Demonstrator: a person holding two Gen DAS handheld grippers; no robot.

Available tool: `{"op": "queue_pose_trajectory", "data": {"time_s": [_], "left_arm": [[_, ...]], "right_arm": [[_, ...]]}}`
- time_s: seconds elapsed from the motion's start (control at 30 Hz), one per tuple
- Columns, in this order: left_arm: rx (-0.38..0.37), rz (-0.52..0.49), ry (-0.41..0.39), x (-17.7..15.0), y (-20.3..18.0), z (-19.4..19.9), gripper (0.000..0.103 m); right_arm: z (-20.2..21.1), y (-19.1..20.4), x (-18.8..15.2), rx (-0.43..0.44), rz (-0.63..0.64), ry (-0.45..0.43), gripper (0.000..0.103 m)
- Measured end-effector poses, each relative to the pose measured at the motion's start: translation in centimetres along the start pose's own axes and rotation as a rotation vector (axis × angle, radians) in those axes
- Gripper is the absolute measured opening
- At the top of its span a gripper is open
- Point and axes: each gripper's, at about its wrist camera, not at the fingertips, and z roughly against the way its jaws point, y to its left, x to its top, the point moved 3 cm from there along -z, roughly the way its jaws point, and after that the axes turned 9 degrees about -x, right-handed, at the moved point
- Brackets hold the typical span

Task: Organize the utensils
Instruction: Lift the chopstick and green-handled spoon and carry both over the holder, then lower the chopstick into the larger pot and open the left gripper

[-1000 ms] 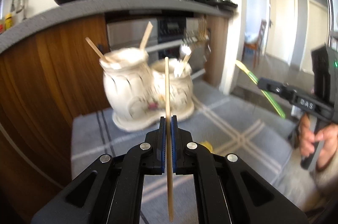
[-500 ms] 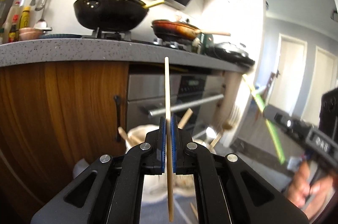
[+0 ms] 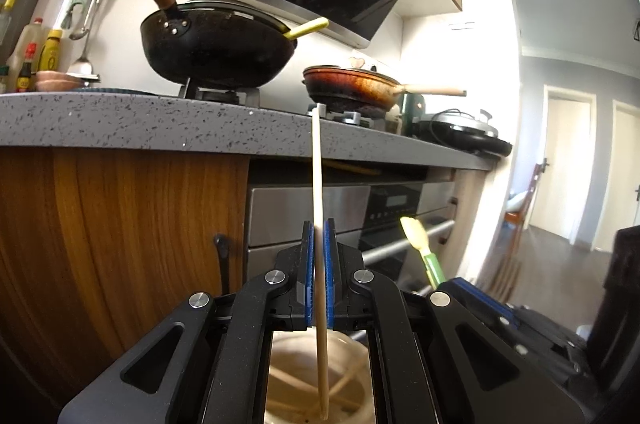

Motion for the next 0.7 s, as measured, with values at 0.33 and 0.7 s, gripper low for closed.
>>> {"op": "queue_pose_trajectory", "data": {"time_s": [0.33, 0.7], "left_arm": [[0.018, -0.154, -0.009, -1.5, -1.4, 0.5, 0.005], [0.013, -0.241, 0.009, -2.1, -2.6, 1.1, 0.005]], "right_arm": [[-1.0, 2.1, -1.7, -0.143, 0.226, -0.148, 0.009], [-1.2, 0.9, -2.9, -0.069, 0.179, -0.064, 0.009]]}}
